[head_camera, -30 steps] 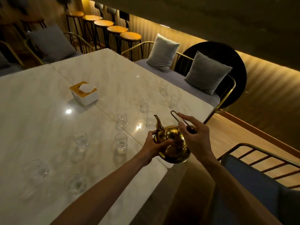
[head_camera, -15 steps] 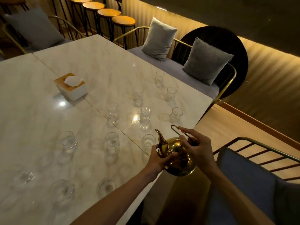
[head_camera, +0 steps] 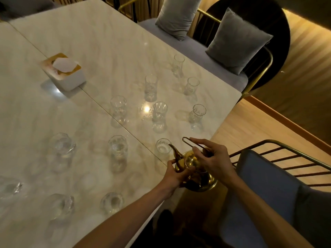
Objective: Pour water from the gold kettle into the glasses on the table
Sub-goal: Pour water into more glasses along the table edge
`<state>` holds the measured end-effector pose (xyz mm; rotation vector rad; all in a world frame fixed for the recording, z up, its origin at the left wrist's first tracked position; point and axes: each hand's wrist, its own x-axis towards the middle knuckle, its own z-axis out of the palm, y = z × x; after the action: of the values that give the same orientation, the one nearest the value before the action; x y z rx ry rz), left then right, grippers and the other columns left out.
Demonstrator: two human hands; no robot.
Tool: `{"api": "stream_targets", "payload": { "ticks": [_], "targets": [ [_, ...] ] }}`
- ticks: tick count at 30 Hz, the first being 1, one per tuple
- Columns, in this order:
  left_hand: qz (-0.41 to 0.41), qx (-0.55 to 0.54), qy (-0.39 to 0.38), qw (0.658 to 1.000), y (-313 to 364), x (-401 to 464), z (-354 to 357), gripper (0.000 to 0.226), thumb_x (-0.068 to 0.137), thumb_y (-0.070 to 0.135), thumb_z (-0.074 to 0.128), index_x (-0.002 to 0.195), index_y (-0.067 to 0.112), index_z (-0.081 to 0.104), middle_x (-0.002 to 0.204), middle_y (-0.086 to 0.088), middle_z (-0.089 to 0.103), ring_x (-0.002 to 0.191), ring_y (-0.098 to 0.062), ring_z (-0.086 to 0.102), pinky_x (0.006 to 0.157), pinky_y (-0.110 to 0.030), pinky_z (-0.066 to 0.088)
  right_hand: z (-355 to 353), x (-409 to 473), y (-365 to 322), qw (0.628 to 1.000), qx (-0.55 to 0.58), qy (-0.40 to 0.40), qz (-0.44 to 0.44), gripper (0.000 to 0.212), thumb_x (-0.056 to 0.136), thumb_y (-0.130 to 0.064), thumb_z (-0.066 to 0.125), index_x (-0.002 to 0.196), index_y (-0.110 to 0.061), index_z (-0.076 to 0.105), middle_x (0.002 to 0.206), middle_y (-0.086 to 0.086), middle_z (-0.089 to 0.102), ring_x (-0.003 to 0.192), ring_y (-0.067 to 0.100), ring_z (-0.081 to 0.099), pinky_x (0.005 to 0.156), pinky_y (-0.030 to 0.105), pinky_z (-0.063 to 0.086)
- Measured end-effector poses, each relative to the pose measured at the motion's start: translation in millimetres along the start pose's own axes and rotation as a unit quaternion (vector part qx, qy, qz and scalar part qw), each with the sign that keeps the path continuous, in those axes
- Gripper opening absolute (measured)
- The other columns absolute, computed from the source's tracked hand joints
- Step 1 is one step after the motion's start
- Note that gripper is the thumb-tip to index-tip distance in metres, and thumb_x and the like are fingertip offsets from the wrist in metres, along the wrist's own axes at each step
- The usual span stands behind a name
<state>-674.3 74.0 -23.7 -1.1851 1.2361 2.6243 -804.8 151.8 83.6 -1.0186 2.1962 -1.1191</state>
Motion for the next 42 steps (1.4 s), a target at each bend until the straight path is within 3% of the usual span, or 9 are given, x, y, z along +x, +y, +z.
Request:
{"api": "stream_targets", "payload": {
  "ticks": [3,7,12,18,25,31,42],
  "targets": [
    [-0.011,-0.003,0.001,1.000,-3,5,0,0.083,0.078,0.033,0.083,0.140,0.025,0.029,0.131,-0.011,0.058,0.107,-0.025,0.068,0.075,-0.037,0.061,0,6,1,1.000,-0.016,-0.012,-0.004,0.032,0.095,-0.027,0.067,0.125,-0.039,0.067,0.049,-0.010,0.041,0.046,0.006,0.036,0.051,0.019,0.037],
    [-0.027,-0.018,0.007,0.999,-8,10,4,0.080,0.082,0.030,0.081,0.142,0.025,0.028,0.125,-0.008,0.060,0.103,-0.023,0.068,0.080,-0.041,0.059,-1,13,0,0.999,-0.037,-0.025,-0.008,0.031,0.095,-0.030,0.066,0.125,-0.040,0.067,0.048,-0.009,0.040,0.046,0.007,0.034,0.051,0.019,0.035],
    [-0.048,-0.031,0.022,0.998,-12,15,6,0.095,0.073,0.038,0.086,0.146,0.024,0.026,0.135,-0.015,0.057,0.113,-0.032,0.065,0.086,-0.049,0.058,-2,16,-10,0.998,-0.045,-0.041,-0.004,0.030,0.096,-0.024,0.067,0.125,-0.031,0.069,0.049,-0.008,0.046,0.043,0.002,0.050,0.049,0.013,0.038],
    [-0.051,-0.040,0.013,0.998,-14,17,8,0.103,0.064,0.047,0.088,0.145,0.025,0.028,0.138,-0.016,0.057,0.114,-0.035,0.064,0.097,-0.057,0.053,0,26,-10,0.996,-0.065,-0.061,-0.004,0.029,0.096,-0.031,0.065,0.124,-0.038,0.068,0.050,-0.005,0.054,0.045,0.005,0.043,0.053,0.022,0.041],
    [-0.052,-0.056,0.005,0.997,-14,16,8,0.090,0.074,0.042,0.083,0.144,0.023,0.031,0.127,-0.014,0.065,0.109,-0.030,0.068,0.098,-0.057,0.053,0,31,-17,0.994,-0.084,-0.071,-0.013,0.029,0.096,-0.027,0.065,0.125,-0.032,0.069,0.047,-0.018,0.055,0.042,0.002,0.048,0.050,0.010,0.036],
    [-0.060,-0.067,0.002,0.996,-13,13,11,0.080,0.082,0.039,0.078,0.144,0.022,0.031,0.124,-0.014,0.066,0.107,-0.030,0.068,0.088,-0.049,0.058,1,34,-15,0.993,-0.091,-0.078,-0.012,0.028,0.096,-0.030,0.065,0.124,-0.034,0.069,0.048,-0.011,0.057,0.040,0.005,0.043,0.048,0.013,0.035],
    [-0.066,-0.081,-0.001,0.995,-12,8,15,0.077,0.081,0.038,0.078,0.141,0.022,0.032,0.122,-0.011,0.065,0.107,-0.029,0.066,0.080,-0.045,0.058,0,31,-17,0.990,-0.107,-0.088,-0.028,0.029,0.097,-0.027,0.064,0.126,-0.031,0.068,0.046,-0.025,0.054,0.039,0.006,0.043,0.048,0.010,0.035]
  ]
}}
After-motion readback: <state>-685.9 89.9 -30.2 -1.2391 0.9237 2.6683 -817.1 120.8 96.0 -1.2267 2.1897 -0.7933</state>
